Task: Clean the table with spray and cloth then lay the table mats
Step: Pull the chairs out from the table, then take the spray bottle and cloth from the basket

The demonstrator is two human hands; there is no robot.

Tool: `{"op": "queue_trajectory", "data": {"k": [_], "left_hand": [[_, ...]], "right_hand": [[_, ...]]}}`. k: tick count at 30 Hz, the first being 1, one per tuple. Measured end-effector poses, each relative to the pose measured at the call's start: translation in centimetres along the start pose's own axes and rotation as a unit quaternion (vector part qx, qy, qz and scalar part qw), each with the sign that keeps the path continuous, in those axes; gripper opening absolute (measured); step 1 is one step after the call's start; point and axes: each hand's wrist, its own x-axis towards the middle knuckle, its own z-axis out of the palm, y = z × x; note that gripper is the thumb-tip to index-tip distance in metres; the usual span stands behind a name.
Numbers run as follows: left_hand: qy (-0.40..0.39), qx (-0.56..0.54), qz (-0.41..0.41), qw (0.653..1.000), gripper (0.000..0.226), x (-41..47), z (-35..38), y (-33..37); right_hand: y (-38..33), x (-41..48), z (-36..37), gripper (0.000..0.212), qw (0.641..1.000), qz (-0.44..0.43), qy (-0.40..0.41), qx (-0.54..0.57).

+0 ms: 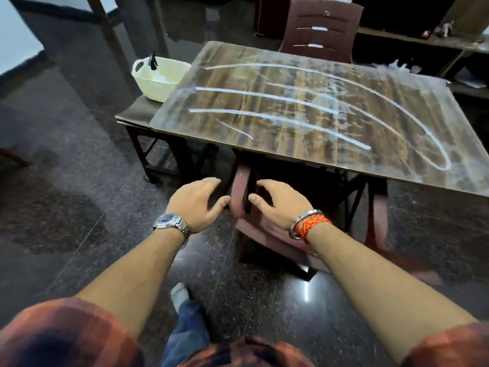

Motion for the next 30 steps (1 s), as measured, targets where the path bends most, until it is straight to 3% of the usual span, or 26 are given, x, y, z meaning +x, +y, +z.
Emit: {"op": "queue_trajectory", "data": {"k": [3,7,16,30], "left_hand": [[-0.005,-0.005,-0.105,0.994,0.071,1.2,-1.3,-6.9],[-0.030,0.005,-0.170,0.985,0.070,2.9,-3.7,-15.3],[-0.036,0.035,-0.182,0.982,0.071,10.3,-9.2,-29.7],[-0.096,0.017,-0.230,0.968,0.081,28.9,-10.4,-45.8]], "right_hand": [[-3.7,6.6,2.4,0.065,0.999,-0.031,0.019,-0.015],[-9.9,14.3,4.9,0.069,0.997,-0.049,0.045,-0.043],[-18.3,29.6,8.5,0.073,0.995,-0.037,0.068,-0.059],[-18.0,55.7,9.3,0.075,0.998,-0.026,0.037,-0.053]]}}
